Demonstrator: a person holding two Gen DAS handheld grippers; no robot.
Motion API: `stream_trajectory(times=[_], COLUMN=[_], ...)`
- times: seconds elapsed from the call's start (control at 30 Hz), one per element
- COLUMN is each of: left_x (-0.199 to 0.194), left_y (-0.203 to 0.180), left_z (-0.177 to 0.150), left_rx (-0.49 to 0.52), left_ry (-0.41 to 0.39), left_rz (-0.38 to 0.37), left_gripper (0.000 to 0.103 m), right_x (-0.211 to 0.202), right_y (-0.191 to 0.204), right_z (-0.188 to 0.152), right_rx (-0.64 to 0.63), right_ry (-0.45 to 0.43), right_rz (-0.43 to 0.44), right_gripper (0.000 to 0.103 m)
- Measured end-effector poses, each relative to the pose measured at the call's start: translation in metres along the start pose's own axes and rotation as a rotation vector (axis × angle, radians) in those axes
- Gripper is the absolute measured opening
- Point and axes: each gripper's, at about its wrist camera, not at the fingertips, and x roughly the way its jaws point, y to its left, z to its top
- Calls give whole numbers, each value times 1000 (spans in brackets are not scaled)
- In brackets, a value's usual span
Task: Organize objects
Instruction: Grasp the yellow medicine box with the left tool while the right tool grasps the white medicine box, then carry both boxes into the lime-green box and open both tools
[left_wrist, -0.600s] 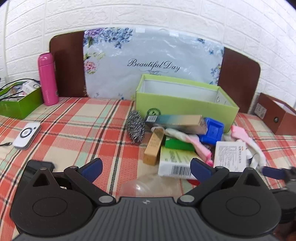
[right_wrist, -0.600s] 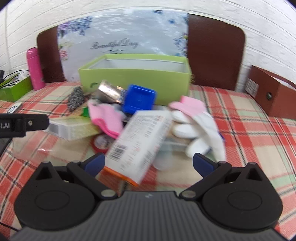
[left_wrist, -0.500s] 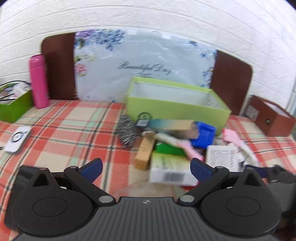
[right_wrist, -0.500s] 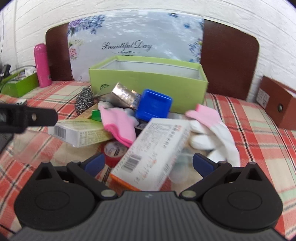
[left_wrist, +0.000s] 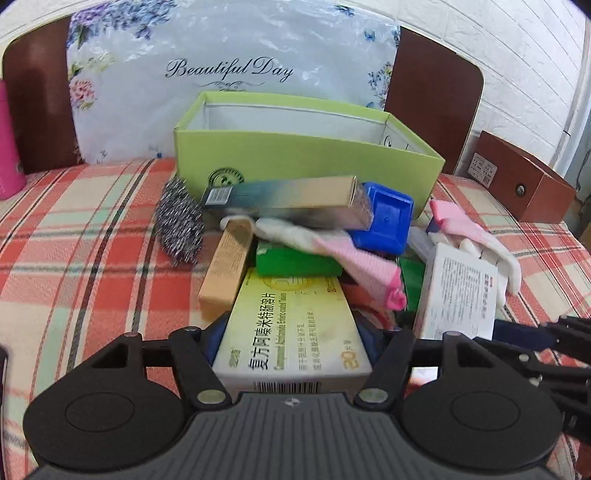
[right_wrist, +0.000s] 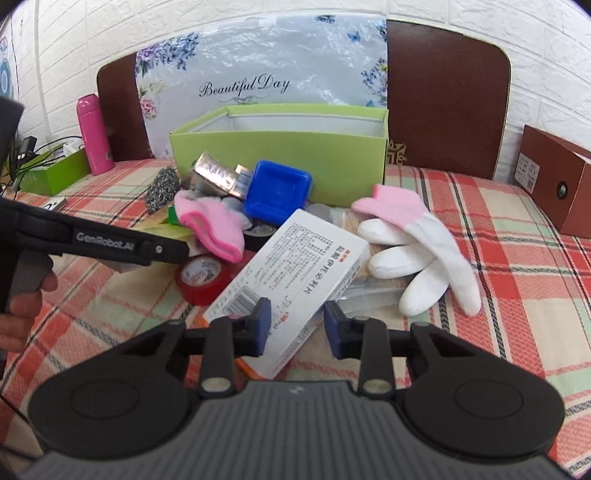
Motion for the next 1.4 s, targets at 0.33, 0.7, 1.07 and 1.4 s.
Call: stream_trajectory(times=[0.33,0.7,1.07,1.4], left_x=[-39,-61,-8,-2], left_y=[0,24,-14,-18], left_z=[-42,-13,-35,-26], left_rx=[7,-95,103,173], left_ry=[40,1,191,159], left_rz=[59,-21,28,-14], left_gripper=[69,75,81,69], right_x=[38,9,31,16], right_y=[60,40,25,13], right_z=[12,-19,-18,-24], right_rx=[-115,-252,-17,-94], right_ry=[-21,-27,61,13], right_rz=[-224,-231,-299,-168], right_gripper=[101,86,101,69])
